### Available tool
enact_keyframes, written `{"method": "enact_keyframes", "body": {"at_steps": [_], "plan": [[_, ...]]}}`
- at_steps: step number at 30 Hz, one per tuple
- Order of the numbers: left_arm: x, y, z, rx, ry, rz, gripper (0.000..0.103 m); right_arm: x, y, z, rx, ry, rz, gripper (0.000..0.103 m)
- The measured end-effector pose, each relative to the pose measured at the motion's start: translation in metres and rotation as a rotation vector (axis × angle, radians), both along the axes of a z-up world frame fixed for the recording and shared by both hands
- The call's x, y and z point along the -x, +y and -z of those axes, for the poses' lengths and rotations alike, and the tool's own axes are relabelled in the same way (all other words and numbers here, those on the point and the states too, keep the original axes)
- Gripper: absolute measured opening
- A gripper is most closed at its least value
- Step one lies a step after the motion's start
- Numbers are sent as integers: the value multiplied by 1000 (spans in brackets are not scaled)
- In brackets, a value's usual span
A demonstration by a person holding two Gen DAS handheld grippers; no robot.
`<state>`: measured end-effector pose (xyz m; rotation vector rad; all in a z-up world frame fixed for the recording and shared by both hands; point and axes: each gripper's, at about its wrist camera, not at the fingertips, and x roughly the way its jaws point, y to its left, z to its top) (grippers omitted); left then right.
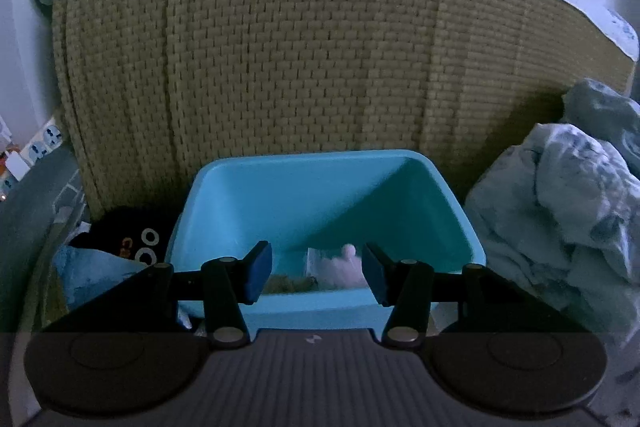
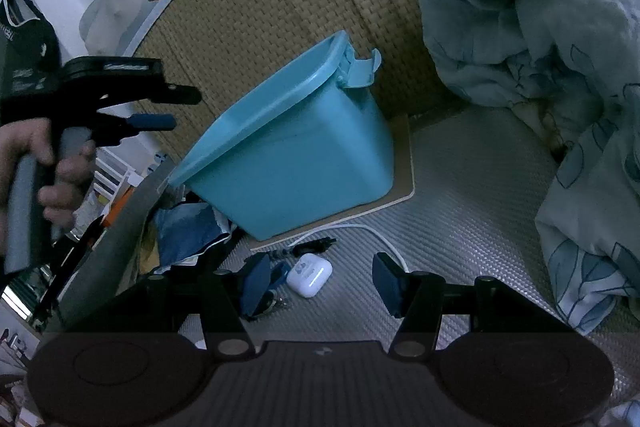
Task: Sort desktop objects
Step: 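Withdraw the left tool from the bin toward the white earbud case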
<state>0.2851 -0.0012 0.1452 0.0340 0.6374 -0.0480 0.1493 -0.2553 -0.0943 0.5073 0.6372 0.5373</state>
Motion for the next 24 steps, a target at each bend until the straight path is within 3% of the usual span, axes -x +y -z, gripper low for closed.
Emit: {"method": "enact_keyframes", "body": {"at_steps": [3, 8, 13, 16, 24], "plan": [[30, 0, -3, -9, -46, 20, 54, 1, -2, -2, 25, -23, 10, 61], [73, 8, 10, 21, -29, 28, 54, 4, -20, -15, 108, -129, 132, 61], [104, 11, 33, -22, -22, 45, 54, -10, -43, -4, 1, -38, 153, 61], [118, 16, 47, -7, -5, 16, 55, -15, -47, 4, -21, 15, 166, 61], [135, 9, 78, -62, 41, 18, 56, -12, -30, 6, 29, 6, 111, 61]]}}
